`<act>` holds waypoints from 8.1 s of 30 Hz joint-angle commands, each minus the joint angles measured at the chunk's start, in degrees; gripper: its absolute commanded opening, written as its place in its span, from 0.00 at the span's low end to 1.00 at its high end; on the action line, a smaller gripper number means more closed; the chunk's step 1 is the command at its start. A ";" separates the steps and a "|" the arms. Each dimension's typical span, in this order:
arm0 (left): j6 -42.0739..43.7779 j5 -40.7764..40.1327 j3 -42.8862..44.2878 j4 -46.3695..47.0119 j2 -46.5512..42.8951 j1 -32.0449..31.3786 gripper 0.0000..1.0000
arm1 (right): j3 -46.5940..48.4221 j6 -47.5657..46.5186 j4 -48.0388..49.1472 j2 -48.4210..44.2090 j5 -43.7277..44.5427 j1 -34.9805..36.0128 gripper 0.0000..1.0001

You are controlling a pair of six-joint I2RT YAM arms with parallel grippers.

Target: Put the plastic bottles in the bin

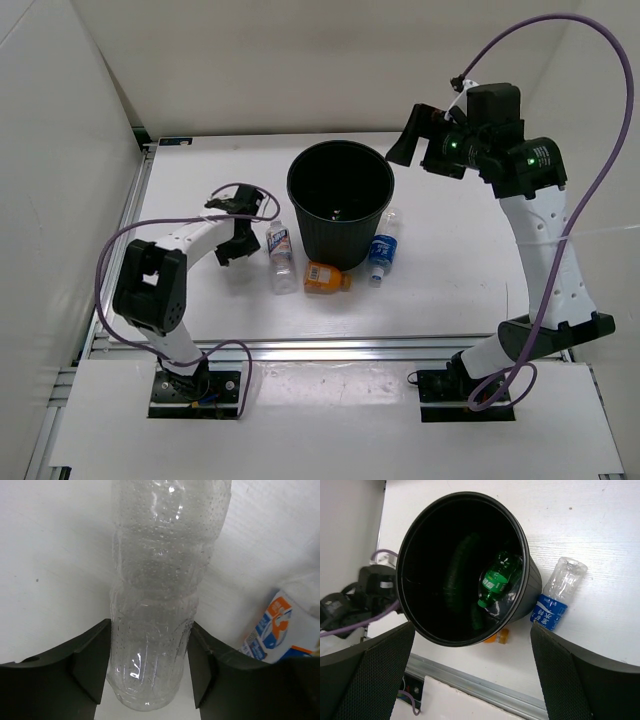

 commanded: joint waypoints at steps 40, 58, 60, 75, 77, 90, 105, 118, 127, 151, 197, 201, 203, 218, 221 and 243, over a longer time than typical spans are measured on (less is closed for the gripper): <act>10.21 2.68 28.96 3.39 -20.22 -12.87 1.00 | -22.85 8.24 5.95 12.53 -10.08 -16.52 1.00; 5.20 -1.54 16.20 -9.08 -30.52 -6.19 1.00 | -17.85 2.87 9.99 40.57 -12.55 -10.63 1.00; 5.20 -0.76 14.97 -9.09 -30.52 -4.61 1.00 | -17.32 2.87 9.30 41.99 -12.47 -10.63 0.95; 4.58 8.91 7.51 -5.49 -29.29 3.30 1.00 | -25.32 7.62 2.53 23.20 6.51 -17.83 0.30; 3.62 11.45 4.44 -4.79 -27.80 5.23 1.00 | -22.69 7.62 0.33 18.45 8.45 -17.83 0.24; -2.71 17.88 -2.01 1.63 -24.11 6.39 1.00 | 7.82 2.54 20.26 5.34 1.24 -5.55 0.22; 2.20 19.02 8.28 5.68 -10.94 0.41 1.00 | 3.69 -4.69 19.22 6.31 7.31 2.83 1.00; 6.60 21.31 4.86 9.98 -2.84 -5.66 1.00 | -7.29 -6.97 17.64 -3.97 12.14 2.82 1.00; 7.65 22.45 0.73 10.51 1.56 -7.94 0.91 | -11.68 -8.03 17.11 -8.45 14.95 2.82 1.00; 14.85 -8.92 35.67 -0.74 -19.21 -13.65 0.39 | -16.61 -5.31 17.11 -10.13 14.79 2.82 1.00; 0.80 -11.83 21.28 -15.24 -35.71 -16.11 1.00 | -91.60 85.93 51.30 -16.78 -30.65 -7.83 1.00; 0.80 -11.82 24.28 -16.65 -35.09 -16.11 1.00 | -80.79 81.45 45.95 -3.29 -34.34 -3.34 1.00; 0.80 -11.82 24.98 -17.44 -35.09 -16.11 1.00 | -79.11 82.32 46.55 0.05 -34.95 -1.67 1.00; -0.87 -12.35 25.51 -22.53 -33.95 -16.11 1.00 | -74.37 82.77 48.84 12.01 -32.85 1.50 0.97; -1.39 -12.35 26.04 -23.06 -33.95 -16.11 1.00 | -70.68 81.45 44.74 15.00 -32.85 2.03 0.94; -4.73 -11.82 23.05 -27.80 -38.86 -16.11 1.00 | -58.01 80.13 23.44 20.37 -20.29 8.27 0.56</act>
